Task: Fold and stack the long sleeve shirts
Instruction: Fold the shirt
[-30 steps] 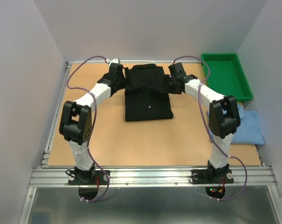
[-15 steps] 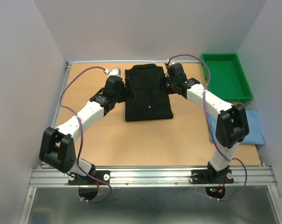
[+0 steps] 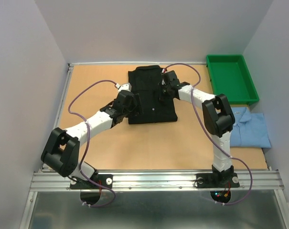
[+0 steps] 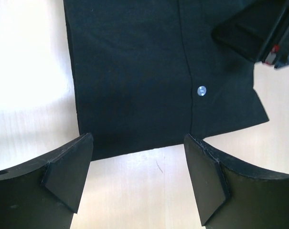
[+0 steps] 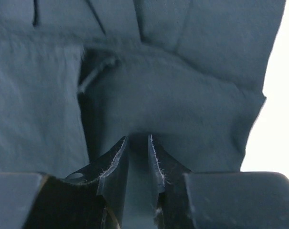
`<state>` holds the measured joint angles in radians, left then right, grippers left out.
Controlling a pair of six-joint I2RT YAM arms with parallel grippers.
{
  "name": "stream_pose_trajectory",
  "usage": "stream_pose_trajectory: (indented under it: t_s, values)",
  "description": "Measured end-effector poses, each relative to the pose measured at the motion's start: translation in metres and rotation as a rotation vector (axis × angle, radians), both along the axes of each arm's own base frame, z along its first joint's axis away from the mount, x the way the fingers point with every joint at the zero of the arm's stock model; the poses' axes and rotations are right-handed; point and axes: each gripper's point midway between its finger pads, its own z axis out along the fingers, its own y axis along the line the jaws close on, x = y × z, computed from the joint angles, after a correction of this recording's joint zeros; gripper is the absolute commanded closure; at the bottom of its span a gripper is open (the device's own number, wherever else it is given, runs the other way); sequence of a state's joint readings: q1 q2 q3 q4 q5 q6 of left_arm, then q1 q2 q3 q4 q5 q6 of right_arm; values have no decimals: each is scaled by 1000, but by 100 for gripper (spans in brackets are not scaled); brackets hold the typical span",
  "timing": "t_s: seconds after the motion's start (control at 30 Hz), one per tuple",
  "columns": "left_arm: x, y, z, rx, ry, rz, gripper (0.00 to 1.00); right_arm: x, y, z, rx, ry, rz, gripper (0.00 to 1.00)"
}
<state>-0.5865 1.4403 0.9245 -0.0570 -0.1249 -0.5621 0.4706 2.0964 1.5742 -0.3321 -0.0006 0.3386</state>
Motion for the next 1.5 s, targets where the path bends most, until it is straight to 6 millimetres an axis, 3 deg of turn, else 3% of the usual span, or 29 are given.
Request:
stream_pose_trajectory:
  t_s: [0.53, 0.77, 0.9, 1.07, 1.17, 1.23, 1.33, 1.43, 1.5]
  values:
    - [-9, -6, -19, 34, 22, -19, 12, 52, 44, 5, 120, -67, 41, 67]
    - [-10, -6, -21, 41, 23, -20, 12, 70, 53, 10, 141, -98, 26, 62]
    - [-12, -4, -19, 48, 22, -16, 12, 76, 53, 24, 152, -126, 14, 60]
    - [-11, -1, 2, 26, -26, -1, 15, 55, 47, 55, 188, -130, 12, 59]
    - [-4, -6, 21, -1, -62, 1, 17, 32, 42, 87, 233, -138, 21, 59]
    - [3, -11, 35, -23, -87, -1, 19, 15, 39, 120, 281, -167, 31, 59]
    - [19, -23, 62, -69, -137, -4, 22, -2, 33, 143, 335, -192, 33, 59]
    - [36, -33, 67, -93, -150, -6, 24, -16, 30, 141, 369, -173, 32, 59]
    - [44, -40, 56, -94, -128, -14, 26, -24, 28, 127, 382, -131, 27, 60]
